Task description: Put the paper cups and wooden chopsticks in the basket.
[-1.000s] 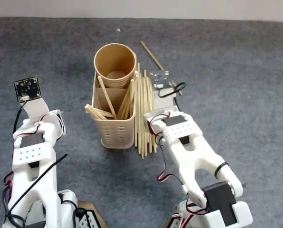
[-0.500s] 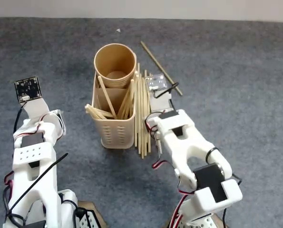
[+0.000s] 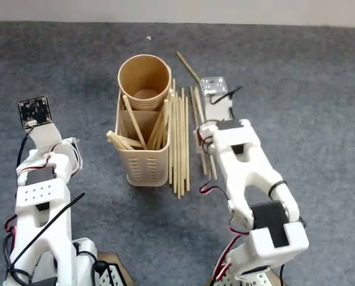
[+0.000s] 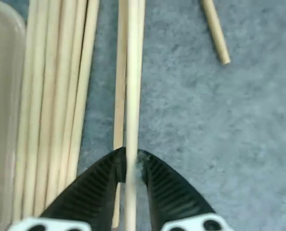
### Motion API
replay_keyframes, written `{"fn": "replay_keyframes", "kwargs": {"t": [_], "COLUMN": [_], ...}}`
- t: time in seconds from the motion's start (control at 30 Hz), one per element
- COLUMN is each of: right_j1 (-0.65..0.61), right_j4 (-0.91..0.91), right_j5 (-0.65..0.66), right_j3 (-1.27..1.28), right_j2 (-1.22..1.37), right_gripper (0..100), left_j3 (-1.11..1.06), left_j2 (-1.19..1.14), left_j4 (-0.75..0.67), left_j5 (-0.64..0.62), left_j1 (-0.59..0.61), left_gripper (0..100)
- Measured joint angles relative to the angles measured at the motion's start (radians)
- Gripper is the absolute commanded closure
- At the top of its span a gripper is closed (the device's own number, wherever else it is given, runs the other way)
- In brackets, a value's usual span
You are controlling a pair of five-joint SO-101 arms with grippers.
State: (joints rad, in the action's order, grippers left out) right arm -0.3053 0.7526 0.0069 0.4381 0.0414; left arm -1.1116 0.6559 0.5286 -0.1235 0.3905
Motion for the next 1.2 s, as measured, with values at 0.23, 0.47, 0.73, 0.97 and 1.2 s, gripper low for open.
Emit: {"fn": "replay_keyframes", "kwargs": {"t": [0.23,0.47,0.73,0.97,1.2], "right_j1": [0.032,-0.143,-0.319,-0.391,-0.454], "right_j4": [0.041,-0.089,-0.284,-0.532,-0.718], "right_j5": [0.002,0.002,0.002,-0.005,0.080], "right_j3": [-0.094,-0.097,-0.074,0.172,0.463], "right_j2": [-0.328,-0.631,-0.763,-0.767,-0.767], "right_gripper": [99.5,99.5,99.5,99.5,99.1], "left_j3": [0.000,-0.008,-0.041,-0.043,-0.043], "left_j2": [0.000,0.000,0.000,0.000,0.000], "left_j4": [0.000,-0.002,-0.064,-0.080,-0.080], "left_j5": [0.000,0.000,0.003,0.003,0.003], "left_j1": [0.000,0.000,-0.009,-0.012,-0.012], "left_gripper": [82,82,82,82,82]}}
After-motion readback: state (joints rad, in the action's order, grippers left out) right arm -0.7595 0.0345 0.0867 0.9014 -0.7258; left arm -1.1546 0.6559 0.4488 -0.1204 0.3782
